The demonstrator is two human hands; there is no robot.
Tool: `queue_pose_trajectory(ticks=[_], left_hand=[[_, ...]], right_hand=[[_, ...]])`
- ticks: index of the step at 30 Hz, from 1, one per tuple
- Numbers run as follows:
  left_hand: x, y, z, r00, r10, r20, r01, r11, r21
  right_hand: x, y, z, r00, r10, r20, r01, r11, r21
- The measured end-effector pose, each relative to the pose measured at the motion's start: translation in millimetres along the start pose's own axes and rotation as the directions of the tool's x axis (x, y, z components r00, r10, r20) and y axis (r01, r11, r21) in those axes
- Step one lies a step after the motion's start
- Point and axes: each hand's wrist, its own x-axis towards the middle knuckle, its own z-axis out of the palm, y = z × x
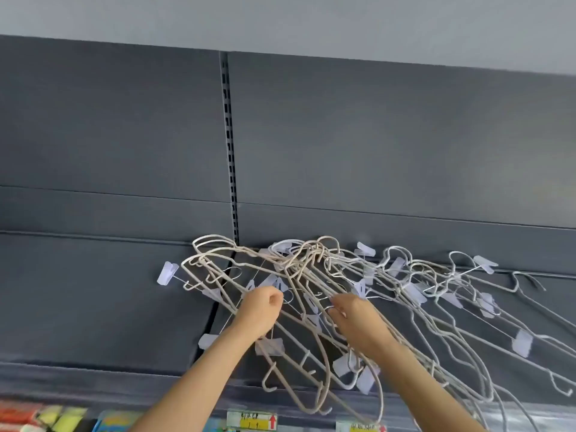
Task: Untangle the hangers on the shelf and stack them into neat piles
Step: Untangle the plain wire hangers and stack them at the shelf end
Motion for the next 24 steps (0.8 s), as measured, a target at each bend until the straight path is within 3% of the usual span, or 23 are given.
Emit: queue_pose_trajectory(ticks=[8, 11, 15, 24], left_hand=[[41.0, 27.3, 24.8, 0.964, -0.223, -0.148, 0.231, 0.972, 0.035], [47.9, 34.6, 27.9, 0.954, -0.280, -0.110, 0.288, 0.955, 0.069], [47.0, 38.1, 20.6, 0.934, -0.342, -0.106, 0.323, 0.933, -0.161], [-1.9, 34.8, -57.8, 0.855, -0.380, -0.353, 0.156, 0.837, -0.524]], right_hand=[[39.5, 22.0, 6.8, 0.986, -0.134, 0.102, 0.136, 0.991, -0.017], [49.3, 20.9, 10.3, 0.975, -0.158, 0.156, 0.158, 0.987, 0.010], [57.6, 15.9, 15.5, 0.961, -0.131, 0.245, 0.109, 0.989, 0.101], [69.1, -3.5, 21.6, 0.951, -0.012, 0.308, 0.002, 0.999, 0.032]])
